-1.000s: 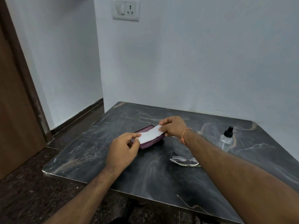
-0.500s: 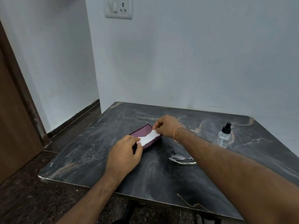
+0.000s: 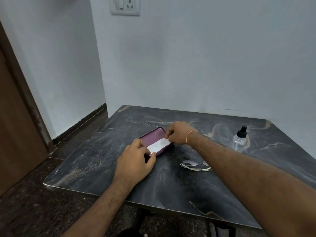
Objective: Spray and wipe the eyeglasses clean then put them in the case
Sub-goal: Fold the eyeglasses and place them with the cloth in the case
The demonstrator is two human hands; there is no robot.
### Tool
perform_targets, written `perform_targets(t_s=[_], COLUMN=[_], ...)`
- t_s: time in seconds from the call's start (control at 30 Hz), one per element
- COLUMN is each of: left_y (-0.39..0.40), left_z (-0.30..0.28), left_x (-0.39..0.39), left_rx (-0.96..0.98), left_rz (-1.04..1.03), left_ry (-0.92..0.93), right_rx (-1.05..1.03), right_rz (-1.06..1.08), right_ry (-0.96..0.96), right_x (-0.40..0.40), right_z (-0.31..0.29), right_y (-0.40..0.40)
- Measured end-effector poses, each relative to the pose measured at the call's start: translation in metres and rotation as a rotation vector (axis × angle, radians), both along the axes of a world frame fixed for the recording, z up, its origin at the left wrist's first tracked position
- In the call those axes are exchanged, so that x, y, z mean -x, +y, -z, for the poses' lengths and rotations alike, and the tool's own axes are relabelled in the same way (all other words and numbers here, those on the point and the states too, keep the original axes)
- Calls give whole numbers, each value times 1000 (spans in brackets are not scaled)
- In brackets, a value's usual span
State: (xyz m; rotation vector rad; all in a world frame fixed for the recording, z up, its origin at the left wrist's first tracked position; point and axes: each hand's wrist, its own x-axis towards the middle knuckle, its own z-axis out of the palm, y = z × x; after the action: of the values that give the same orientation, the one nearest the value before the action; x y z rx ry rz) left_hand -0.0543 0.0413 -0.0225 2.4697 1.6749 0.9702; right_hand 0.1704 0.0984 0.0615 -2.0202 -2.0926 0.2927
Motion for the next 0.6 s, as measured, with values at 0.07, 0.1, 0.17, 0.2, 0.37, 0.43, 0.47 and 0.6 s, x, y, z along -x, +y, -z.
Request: perform_targets(t_s=[0.07, 0.1, 0.17, 0.2, 0.37, 0.43, 0.47, 0.6], left_y=[-1, -2, -2, -2, -2, -1, -1, 2], left_z=[-1, -2, -3, -4, -4, -4, -4, -3], left_x=[0, 0, 0, 0, 0, 0, 0, 0], left_rx=[8, 11, 11, 9, 2, -6, -11, -44], left_rz=[-1, -1, -3, -4, -3, -7, -10, 62], left_ry=[-2, -2, 2, 2, -23, -34, -34, -6], right_rx=[9, 15, 23, 23, 37, 38, 37, 20], right_rz=[-12, -18, -28, -33, -54, -64, -73, -120], right_ry=[-5, -14, -31, -43, -120, -144, -163, -257], right_x=[-2, -3, -3, -3, -4, -6, -7, -10], right_z=[1, 1, 2, 2, 3, 4, 4, 1], right_y=[-1, -2, -2, -2, -5, -7, -8, -18])
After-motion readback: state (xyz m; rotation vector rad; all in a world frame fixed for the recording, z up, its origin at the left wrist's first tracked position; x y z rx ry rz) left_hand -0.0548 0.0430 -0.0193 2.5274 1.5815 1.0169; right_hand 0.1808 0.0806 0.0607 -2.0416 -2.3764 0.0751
